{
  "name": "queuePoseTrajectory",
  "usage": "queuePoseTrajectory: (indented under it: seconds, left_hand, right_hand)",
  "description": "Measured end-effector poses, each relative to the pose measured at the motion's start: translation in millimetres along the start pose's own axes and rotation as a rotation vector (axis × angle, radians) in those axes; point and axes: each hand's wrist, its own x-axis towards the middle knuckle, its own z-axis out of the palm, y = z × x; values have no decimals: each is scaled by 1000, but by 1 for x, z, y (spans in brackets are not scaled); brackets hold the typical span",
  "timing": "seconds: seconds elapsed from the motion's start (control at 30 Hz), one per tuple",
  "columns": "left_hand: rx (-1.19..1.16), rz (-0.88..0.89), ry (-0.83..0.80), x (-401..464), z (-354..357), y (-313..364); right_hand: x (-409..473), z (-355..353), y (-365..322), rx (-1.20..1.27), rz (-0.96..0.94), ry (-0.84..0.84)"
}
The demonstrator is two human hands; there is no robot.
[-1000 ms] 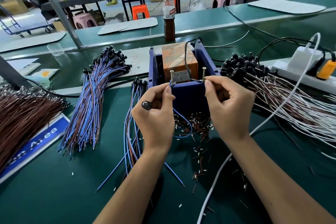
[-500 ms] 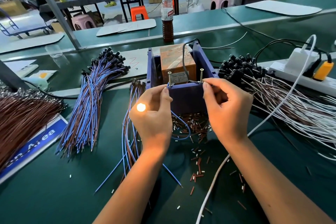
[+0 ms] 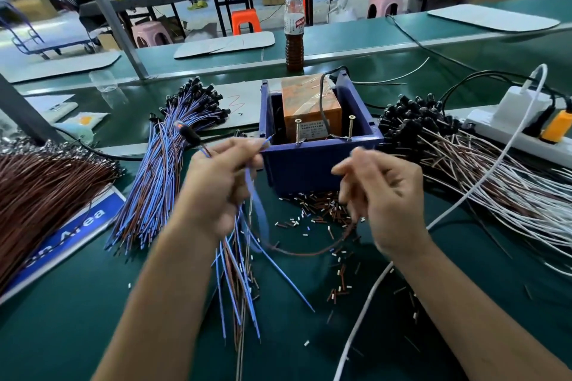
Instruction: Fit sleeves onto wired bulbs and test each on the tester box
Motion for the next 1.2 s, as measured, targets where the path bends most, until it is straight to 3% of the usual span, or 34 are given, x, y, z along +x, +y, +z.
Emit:
queuePoseTrajectory:
  seconds: [0.1, 0.13, 0.2, 0.3, 0.37, 0.43, 0.5, 0.6, 0.73, 0.8, 0.83, 0.9, 0.93, 1.03, 1.13, 1.2]
  left_hand:
    - [-297, -311, -415, 2, -54, 37]
    - [-360, -350, -486, 3, -64, 44]
    - [-238, -359, -450, 7, -76, 51]
    - [13, -389, -360, 12, -81, 60]
    - [-7, -440, -465, 14, -82, 65]
    - [2, -467, -535, 18, -71, 68]
    - [30, -445, -412, 30, -53, 65]
    - [-116, -449, -177, 61, -39, 52]
    - [-130, -467, 72, 103, -41, 19]
    - [79, -372, 187, 117, -40, 2]
    - [255, -285, 234, 122, -41, -6]
    - [767, -38, 311, 130, -47, -18]
    - [1000, 64, 323, 131, -49, -22]
    - [1293, 200, 341, 133, -55, -28]
    - [1342, 298, 464, 134, -66, -24]
    - [1367, 380, 582, 136, -84, -14]
  right_hand:
    - [0, 25, -7, 673, 564, -148]
    - [2, 33, -7, 763, 667, -220]
    - [6, 49, -9, 845, 757, -407]
    - [9, 67, -10, 598, 731, -518]
    - [9, 80, -9, 303, 659, -439]
    - [10, 99, -11, 156, 643, -380]
    - [15, 119, -15, 75, 697, -454]
    - [18, 142, -21, 78, 806, -615]
    - [7, 153, -15, 97, 876, -444]
    - [2, 151, -11, -180, 747, -463]
    - [0, 149, -10, -461, 600, -522]
    - [-4, 143, -9, -1076, 248, -590]
    - [-6, 143, -10, -1259, 123, -582]
    - [-4, 145, -6, -1343, 143, -616]
    - [1, 148, 4, -1373, 197, -703]
    - [5, 152, 9, -1373, 179, -676]
